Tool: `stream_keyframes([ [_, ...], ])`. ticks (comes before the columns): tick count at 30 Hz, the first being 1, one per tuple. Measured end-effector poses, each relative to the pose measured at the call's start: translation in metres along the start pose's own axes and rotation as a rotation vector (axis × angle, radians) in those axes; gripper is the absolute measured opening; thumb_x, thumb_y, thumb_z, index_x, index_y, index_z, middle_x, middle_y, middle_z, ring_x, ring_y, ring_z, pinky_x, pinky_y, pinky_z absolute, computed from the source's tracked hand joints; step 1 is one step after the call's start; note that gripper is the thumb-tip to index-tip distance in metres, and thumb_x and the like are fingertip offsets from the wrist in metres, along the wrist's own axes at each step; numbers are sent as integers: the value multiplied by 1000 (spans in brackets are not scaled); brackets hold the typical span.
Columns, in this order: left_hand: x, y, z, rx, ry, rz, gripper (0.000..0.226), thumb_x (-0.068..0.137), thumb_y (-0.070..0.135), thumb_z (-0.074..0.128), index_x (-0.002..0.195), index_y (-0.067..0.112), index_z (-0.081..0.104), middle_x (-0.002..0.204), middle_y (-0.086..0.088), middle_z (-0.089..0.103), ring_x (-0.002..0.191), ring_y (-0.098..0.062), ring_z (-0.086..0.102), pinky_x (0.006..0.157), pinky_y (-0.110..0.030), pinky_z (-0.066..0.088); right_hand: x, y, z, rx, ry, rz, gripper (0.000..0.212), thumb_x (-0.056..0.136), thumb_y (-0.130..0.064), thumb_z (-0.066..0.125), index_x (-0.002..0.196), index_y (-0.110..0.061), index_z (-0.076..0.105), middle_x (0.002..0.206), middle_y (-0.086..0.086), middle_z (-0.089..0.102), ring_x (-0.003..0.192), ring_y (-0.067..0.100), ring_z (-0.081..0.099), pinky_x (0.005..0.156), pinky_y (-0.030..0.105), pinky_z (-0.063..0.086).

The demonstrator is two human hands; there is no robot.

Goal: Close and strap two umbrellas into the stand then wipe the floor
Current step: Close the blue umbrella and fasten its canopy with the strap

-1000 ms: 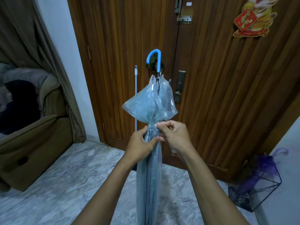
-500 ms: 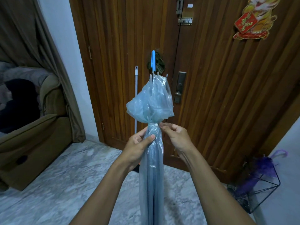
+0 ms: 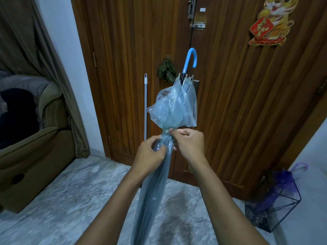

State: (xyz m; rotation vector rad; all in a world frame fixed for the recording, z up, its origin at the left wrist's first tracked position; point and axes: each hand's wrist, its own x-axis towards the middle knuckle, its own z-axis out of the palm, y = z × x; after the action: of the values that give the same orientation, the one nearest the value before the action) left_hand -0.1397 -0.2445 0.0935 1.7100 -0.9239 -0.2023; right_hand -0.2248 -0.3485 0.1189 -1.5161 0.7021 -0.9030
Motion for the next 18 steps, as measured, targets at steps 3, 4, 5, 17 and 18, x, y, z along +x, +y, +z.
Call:
stream_keyframes([
  [3,-1,3,-1,-9,-142,19,34,84,30,73,116,33,62,99,16,70,88,6,66,70,-8,51,1,1,2,-58,26,-27,16,83,-28,77,81,-13,78,70,0,77,65,17,75,61,35,62],
  [4,-2,3,0,31,-153,36,40,84,33,73,122,34,59,102,15,69,90,4,65,72,-10,51,2,2,3,-75,16,-31,17,84,-29,76,81,-13,78,70,0,76,63,18,74,62,37,62],
  [5,-2,2,1,66,-128,55,44,85,34,73,125,33,57,104,14,69,91,5,64,72,-10,51,1,2,3,-72,-3,-32,16,85,-29,75,82,-13,78,70,1,76,62,17,74,63,37,62],
  [17,-6,10,-2,-454,-142,-88,37,90,7,66,124,23,64,109,4,75,94,-9,71,80,-22,58,5,18,-33,252,-190,115,23,78,-26,80,92,-8,77,97,11,77,98,25,73,93,37,56],
  [18,-6,9,0,-497,-174,-109,37,90,8,66,124,22,63,109,1,75,94,-13,72,79,-25,58,5,21,-35,286,-214,159,24,76,-30,80,90,-10,78,99,12,77,99,24,73,94,39,55],
])
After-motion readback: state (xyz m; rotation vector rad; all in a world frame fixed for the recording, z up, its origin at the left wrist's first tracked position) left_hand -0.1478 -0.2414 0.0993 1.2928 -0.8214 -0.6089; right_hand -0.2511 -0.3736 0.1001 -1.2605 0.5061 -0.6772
